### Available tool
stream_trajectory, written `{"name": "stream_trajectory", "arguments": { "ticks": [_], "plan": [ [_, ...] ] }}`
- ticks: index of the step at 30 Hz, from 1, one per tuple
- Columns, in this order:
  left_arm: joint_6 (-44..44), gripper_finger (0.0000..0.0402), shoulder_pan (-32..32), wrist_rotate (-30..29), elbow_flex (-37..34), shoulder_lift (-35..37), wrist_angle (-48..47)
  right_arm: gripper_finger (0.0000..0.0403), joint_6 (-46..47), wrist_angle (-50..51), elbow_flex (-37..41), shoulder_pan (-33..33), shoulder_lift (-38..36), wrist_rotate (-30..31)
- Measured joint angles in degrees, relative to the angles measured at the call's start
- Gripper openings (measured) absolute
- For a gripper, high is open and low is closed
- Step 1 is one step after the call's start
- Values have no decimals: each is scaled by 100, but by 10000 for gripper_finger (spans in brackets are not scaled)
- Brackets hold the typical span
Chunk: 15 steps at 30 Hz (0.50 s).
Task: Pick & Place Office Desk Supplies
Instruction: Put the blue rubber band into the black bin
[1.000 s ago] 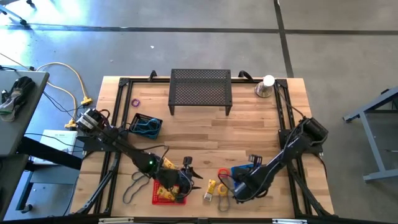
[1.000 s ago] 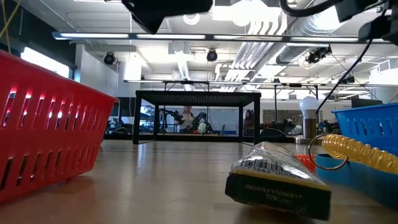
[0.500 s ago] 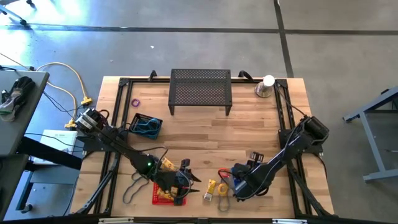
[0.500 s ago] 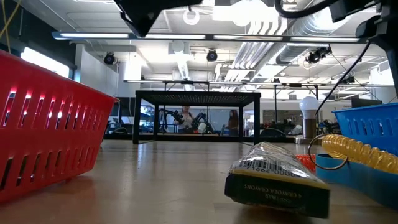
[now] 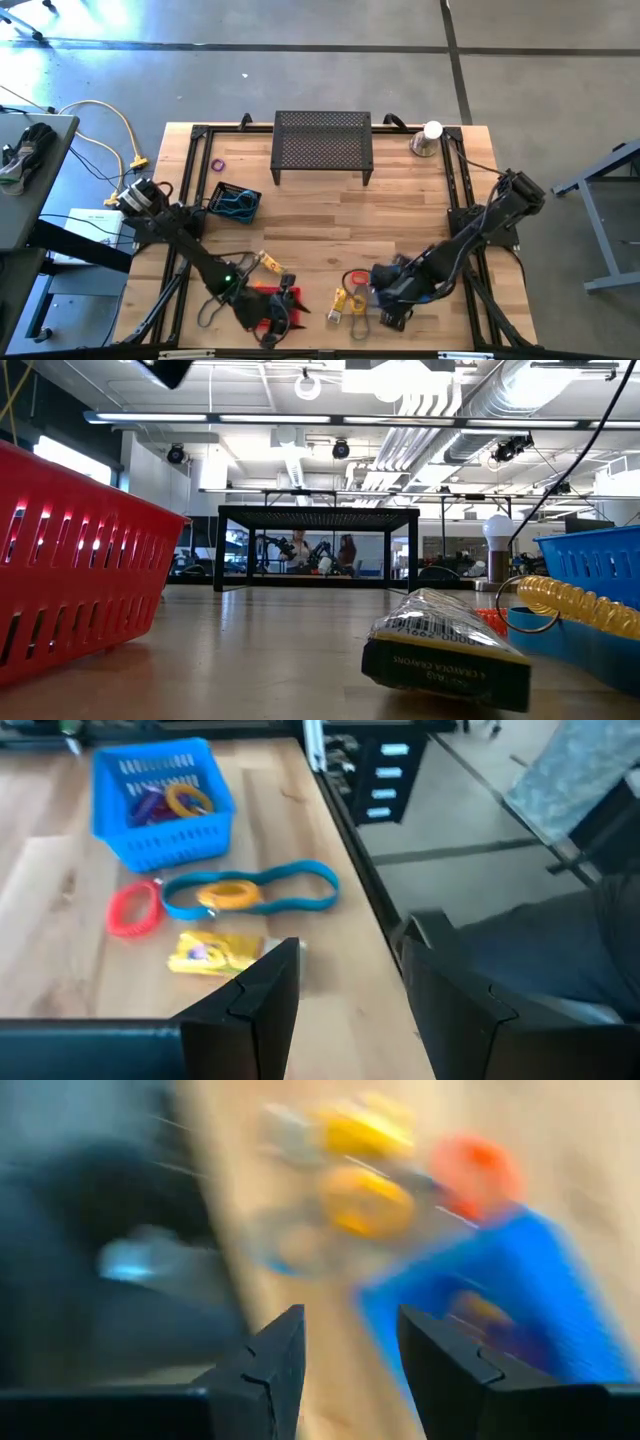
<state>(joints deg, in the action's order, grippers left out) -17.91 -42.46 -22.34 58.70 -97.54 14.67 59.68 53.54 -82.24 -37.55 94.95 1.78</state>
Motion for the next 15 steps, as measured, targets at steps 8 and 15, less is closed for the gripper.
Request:
{"name": "stream_trajectory", "arguments": {
  "ticks": [8,15],
  "plan": [
    [-17,169,-571,2,0,0,-19,146,-490,-2581,-7,-359,365,-6],
    [-597,169,-1020,6,0,-2,-45,146,-430,-3250,0,-555,1027,60]
  ]
}}
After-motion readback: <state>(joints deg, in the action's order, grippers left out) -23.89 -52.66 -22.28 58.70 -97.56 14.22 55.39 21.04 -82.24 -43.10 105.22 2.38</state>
